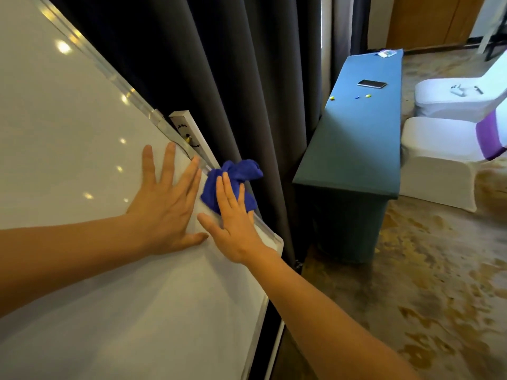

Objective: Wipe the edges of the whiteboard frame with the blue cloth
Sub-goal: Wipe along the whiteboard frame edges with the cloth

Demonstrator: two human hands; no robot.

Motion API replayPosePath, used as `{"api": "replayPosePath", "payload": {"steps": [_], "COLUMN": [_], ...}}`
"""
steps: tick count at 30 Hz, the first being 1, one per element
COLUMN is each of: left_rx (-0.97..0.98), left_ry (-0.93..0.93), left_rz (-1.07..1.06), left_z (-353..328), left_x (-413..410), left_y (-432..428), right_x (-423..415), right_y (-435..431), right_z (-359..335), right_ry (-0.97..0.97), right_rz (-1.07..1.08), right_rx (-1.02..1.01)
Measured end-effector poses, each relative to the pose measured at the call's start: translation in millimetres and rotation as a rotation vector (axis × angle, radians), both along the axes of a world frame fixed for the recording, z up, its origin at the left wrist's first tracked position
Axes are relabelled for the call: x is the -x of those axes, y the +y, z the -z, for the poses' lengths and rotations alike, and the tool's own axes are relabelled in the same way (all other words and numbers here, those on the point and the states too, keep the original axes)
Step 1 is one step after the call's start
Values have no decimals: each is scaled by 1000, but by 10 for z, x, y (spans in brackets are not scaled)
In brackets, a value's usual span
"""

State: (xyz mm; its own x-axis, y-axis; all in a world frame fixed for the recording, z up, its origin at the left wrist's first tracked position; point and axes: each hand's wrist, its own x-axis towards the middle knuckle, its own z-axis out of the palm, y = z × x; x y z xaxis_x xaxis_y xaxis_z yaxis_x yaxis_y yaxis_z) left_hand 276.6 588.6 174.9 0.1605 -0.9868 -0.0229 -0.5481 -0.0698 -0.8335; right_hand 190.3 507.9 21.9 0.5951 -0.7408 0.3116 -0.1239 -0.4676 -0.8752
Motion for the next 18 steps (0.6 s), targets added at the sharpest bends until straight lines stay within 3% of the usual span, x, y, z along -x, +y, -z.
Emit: {"api": "replayPosePath", "payload": {"steps": [2, 5, 9, 15, 18], "left_rx": [3, -56, -140, -202, -236], "left_ry": [-4, 9, 30, -2, -18], "left_rz": [17, -7, 2, 55, 80], "left_z": [75, 325, 736, 959, 979], "left_x": [-7, 85, 237, 243, 252], "left_y": [-16, 21, 123, 198, 220], "right_x": [177, 444, 343, 207, 252], "right_y": [-58, -66, 82, 303, 334], "right_z": [380, 969, 1052, 970, 1188], "right_ry": [137, 341, 176, -49, -51], "right_rz": [54, 89, 76, 121, 203], "right_rx": [-2, -361, -611, -536, -554]}}
